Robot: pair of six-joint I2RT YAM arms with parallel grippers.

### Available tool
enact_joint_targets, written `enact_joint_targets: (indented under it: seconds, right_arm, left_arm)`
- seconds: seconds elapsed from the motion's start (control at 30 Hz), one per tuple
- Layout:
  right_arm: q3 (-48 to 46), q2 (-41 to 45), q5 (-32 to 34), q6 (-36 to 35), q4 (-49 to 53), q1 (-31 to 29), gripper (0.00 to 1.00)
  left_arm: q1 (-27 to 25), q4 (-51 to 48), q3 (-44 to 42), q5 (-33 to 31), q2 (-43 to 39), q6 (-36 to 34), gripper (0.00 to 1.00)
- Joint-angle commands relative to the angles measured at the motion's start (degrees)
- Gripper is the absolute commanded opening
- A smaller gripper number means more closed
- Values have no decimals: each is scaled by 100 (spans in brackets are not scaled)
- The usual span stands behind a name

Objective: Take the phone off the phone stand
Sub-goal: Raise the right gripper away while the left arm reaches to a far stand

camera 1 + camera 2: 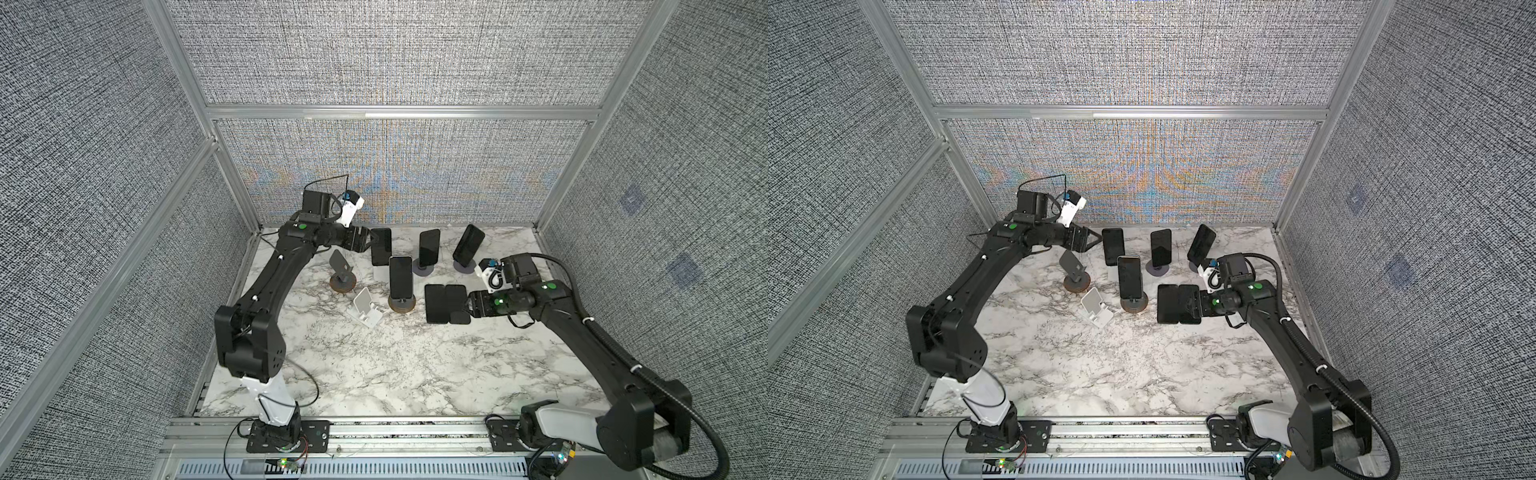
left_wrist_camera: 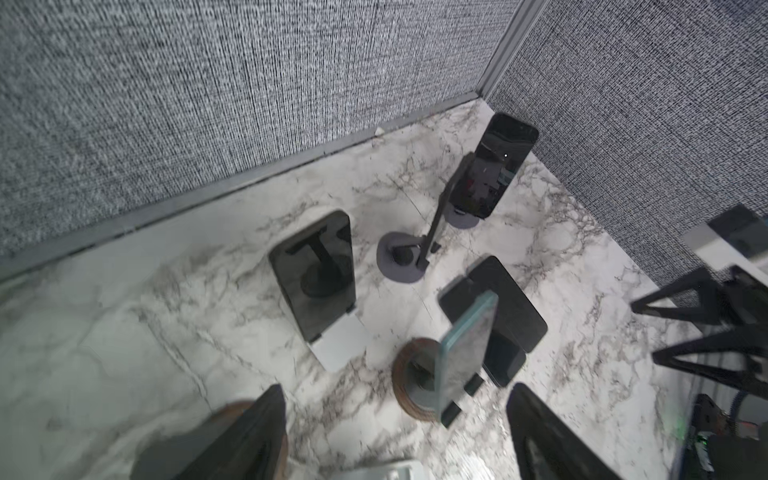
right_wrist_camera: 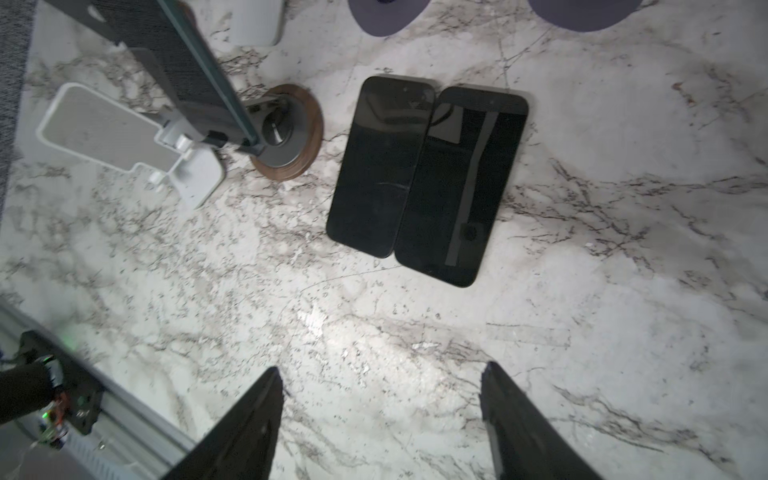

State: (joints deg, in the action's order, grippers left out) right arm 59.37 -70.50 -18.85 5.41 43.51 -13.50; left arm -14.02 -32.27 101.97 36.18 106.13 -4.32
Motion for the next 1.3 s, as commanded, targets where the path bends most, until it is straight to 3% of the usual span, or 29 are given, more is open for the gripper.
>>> enact_joint_targets:
  seconds: [0.0, 0.1, 0.27, 0.4, 0.77, 1.27]
  right_arm:
    - [-56, 261, -520, -149, 452, -44, 71]
    - [-67, 472, -408, -223, 746, -48, 70]
    - [73, 838, -211, -165, 969, -56, 70]
    - [179, 998, -277, -141, 1084, -57, 70]
    - [241, 942, -71, -32, 1147, -57, 70]
    - [277, 939, 158, 39, 1222, -61, 70]
  left_arm:
    - [93, 51, 680, 688, 653, -351, 84]
    - [163, -75, 1337, 1111, 1330, -566, 76]
    - [288, -50, 1955, 1247, 1973, -815, 78]
    - [435, 251, 2263, 1621, 2410, -493, 78]
    - [413, 612, 2319, 2427, 3085, -237, 78]
    - [418, 1296, 1787, 2825, 3080, -65, 46]
